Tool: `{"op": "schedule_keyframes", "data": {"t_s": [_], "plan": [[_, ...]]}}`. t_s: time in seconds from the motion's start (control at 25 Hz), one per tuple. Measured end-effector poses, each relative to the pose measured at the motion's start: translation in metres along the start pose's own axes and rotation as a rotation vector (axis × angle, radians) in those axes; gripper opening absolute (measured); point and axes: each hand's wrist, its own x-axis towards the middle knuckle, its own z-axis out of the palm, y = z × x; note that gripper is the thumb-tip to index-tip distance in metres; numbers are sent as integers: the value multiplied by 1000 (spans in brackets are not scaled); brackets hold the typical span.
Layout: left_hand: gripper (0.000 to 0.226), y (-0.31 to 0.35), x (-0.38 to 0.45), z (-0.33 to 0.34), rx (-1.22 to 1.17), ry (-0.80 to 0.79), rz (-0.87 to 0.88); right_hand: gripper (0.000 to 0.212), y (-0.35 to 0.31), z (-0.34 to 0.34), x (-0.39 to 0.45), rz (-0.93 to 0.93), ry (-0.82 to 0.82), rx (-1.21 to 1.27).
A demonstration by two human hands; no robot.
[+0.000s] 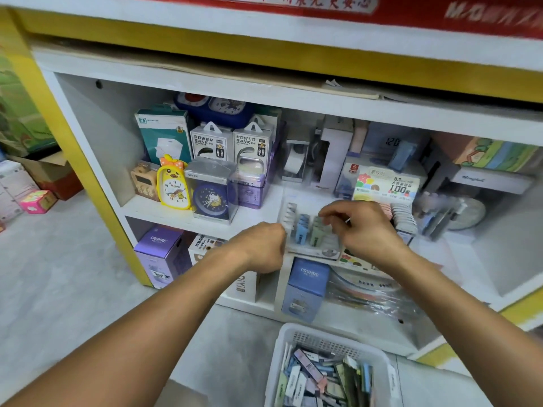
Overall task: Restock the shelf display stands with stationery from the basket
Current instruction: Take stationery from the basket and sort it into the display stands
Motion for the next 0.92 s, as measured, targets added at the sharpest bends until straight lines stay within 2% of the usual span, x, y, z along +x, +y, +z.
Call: {"op": "schedule_keyframes", "data": {"t_s": [0.12, 0.2, 0.32, 0.44, 0.6, 0.68, 0.72, 0.92], "plan": [[28, 20, -13, 28, -5, -172, 75, 25, 9, 1, -44, -34, -200, -165], [27, 35, -21, 57, -25, -324, 108, 23, 25, 16, -82, 61, -371, -171], [25, 53, -18, 109, 66, -535, 120, 27, 64, 57, -140, 242, -606, -202], [10, 64, -11, 164, 153, -618, 111, 30, 107, 101, -189, 392, -734, -244], [8, 59, -3, 245, 170, -604, 20, 29, 164, 148, -230, 590, -716, -217], [33, 46, 0, 282, 155, -639, -38, 30, 180, 169, -241, 687, -655, -157], [36, 43, 3, 298, 118, -638, -73, 30, 186, 181, -245, 721, -632, -136], [44, 38, 23, 355, -123, -503, -297, 32, 204, 238, -251, 747, -603, -92]]}}
